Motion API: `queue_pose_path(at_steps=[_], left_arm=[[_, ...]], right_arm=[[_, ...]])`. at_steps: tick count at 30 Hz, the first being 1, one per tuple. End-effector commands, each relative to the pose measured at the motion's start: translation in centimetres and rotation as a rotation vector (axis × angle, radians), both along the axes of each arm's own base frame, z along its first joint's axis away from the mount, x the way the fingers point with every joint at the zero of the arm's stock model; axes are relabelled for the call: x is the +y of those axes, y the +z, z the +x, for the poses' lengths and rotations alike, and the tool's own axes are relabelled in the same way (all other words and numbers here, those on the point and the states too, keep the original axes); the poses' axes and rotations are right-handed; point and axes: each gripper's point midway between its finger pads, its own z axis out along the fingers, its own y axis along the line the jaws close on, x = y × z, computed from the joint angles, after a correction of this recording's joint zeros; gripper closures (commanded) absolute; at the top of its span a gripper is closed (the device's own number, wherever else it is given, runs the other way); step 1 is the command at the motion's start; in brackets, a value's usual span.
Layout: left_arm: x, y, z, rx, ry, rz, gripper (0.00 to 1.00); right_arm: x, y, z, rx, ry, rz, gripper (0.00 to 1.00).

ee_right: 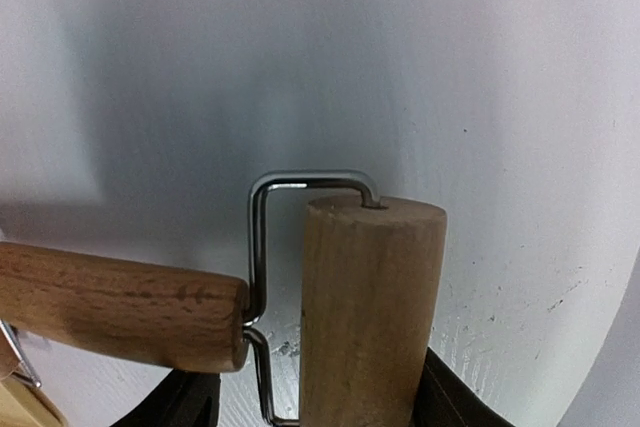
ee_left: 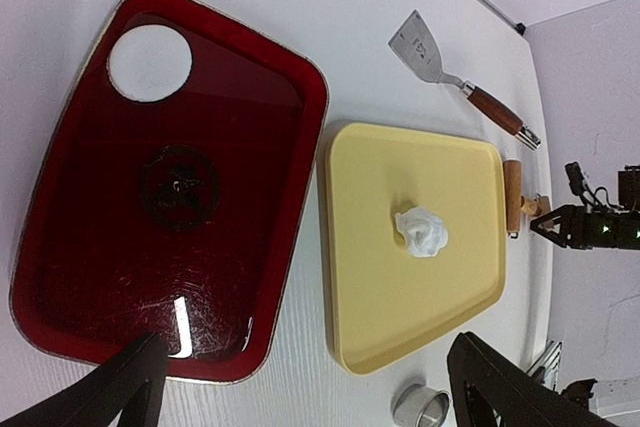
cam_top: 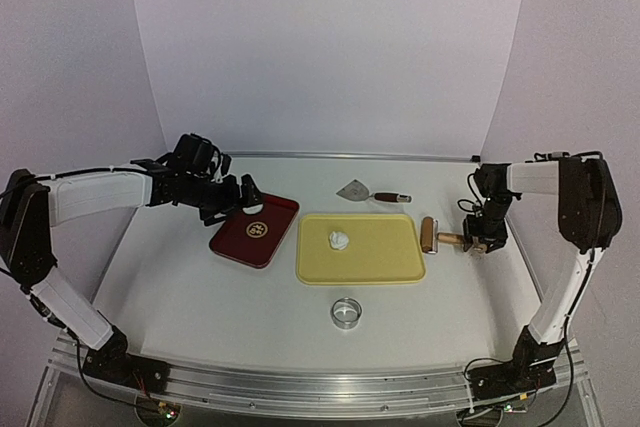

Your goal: Roll out the dumpling wrappers from the dough

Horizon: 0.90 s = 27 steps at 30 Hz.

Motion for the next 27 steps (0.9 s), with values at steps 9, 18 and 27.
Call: queue_pose_path(at_steps=[9, 18, 27], left_arm=[[0.4, 2.6, -0.7, -0.036, 0.031, -0.057, 0.01], [-0.7, 3.2, -0.2, -0.036, -0.010, -0.080, 0.01], [-3.3, 5.3, 1.5, -0.070, -0.093, -0.139, 0.00]], right_arm=[[-0.9, -1.2, 2.0, 0.010, 0.099, -0.089, 0.48], [0.3, 1.1, 1.8, -0.056, 0.107, -0.059, 0.82], [3.7, 7.0, 0.3, -0.220, 0.089, -0.028, 1.00]])
